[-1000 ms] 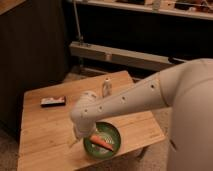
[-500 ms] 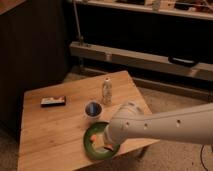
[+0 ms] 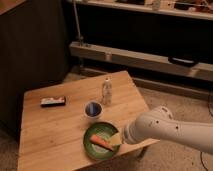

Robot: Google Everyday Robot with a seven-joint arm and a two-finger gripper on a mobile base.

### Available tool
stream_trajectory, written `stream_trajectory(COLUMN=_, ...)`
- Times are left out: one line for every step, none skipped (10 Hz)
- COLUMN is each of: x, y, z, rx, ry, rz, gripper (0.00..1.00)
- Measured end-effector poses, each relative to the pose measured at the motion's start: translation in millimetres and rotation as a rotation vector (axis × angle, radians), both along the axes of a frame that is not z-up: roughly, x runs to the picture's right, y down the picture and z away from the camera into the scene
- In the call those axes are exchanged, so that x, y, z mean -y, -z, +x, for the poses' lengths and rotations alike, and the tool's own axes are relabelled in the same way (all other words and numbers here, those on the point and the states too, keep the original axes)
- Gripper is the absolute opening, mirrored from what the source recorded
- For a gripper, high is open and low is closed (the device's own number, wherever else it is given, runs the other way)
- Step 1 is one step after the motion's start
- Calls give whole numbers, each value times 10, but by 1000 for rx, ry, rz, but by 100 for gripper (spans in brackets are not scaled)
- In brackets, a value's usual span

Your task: Pick up the ceramic bowl

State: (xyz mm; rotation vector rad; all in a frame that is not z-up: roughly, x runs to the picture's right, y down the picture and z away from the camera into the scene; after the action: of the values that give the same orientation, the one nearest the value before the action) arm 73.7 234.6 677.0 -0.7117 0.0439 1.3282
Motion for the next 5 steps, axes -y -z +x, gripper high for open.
stream_trajectory(x=2, y=-11, z=9, rx=10, ry=4, rz=4, gripper=80)
stream_trajectory(x=2, y=-14, z=21, rx=13, ry=4, rz=6, gripper=80)
stream_trajectory(x=4, y=-12, z=13, rx=13, ry=6, rz=11, gripper=80)
stream_trajectory(x=8, y=-25, z=-4, rx=10, ry=11, rz=25, gripper=80)
stream_trajectory(x=9, y=-35, z=-14, rx=10, ry=13, rz=30, gripper=80)
